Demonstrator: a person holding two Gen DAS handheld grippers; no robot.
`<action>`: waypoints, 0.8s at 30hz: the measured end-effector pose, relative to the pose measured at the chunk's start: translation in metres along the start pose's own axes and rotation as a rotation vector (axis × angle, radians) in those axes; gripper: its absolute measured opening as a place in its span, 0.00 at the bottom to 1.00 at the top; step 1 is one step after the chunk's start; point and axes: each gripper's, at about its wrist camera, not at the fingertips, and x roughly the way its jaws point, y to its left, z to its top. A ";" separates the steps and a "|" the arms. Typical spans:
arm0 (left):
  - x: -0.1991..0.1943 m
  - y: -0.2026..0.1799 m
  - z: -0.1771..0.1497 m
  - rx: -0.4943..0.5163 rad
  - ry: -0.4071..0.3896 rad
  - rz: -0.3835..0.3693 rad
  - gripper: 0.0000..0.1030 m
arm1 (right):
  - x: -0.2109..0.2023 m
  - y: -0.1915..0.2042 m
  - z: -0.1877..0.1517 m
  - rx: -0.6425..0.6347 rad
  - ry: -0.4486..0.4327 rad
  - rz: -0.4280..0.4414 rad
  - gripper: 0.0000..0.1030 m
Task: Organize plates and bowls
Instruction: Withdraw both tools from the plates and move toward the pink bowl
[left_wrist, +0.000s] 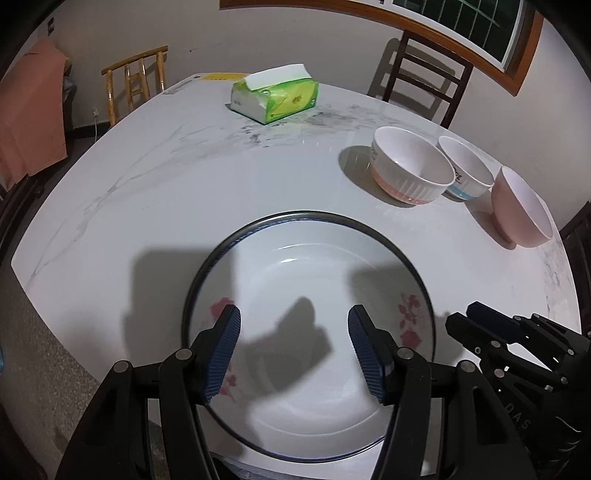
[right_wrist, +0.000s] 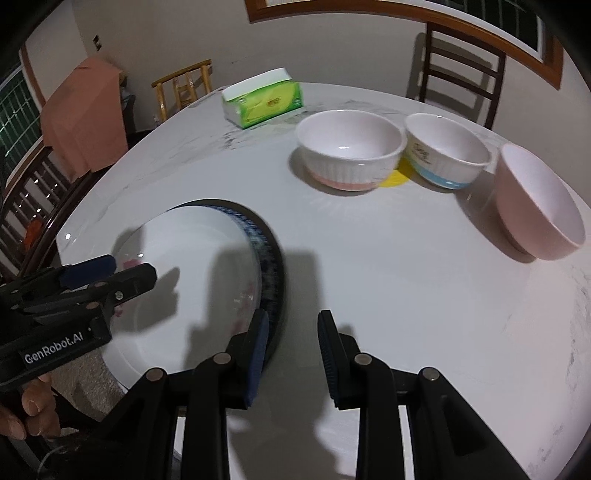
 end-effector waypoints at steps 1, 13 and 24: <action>0.000 -0.004 0.001 0.006 -0.001 -0.002 0.55 | -0.002 -0.005 -0.002 0.004 -0.003 -0.013 0.27; 0.006 -0.068 0.005 0.098 0.013 -0.045 0.55 | -0.023 -0.074 -0.023 0.115 -0.036 -0.078 0.27; 0.013 -0.138 0.017 0.217 0.046 -0.112 0.56 | -0.052 -0.146 -0.037 0.243 -0.064 -0.123 0.27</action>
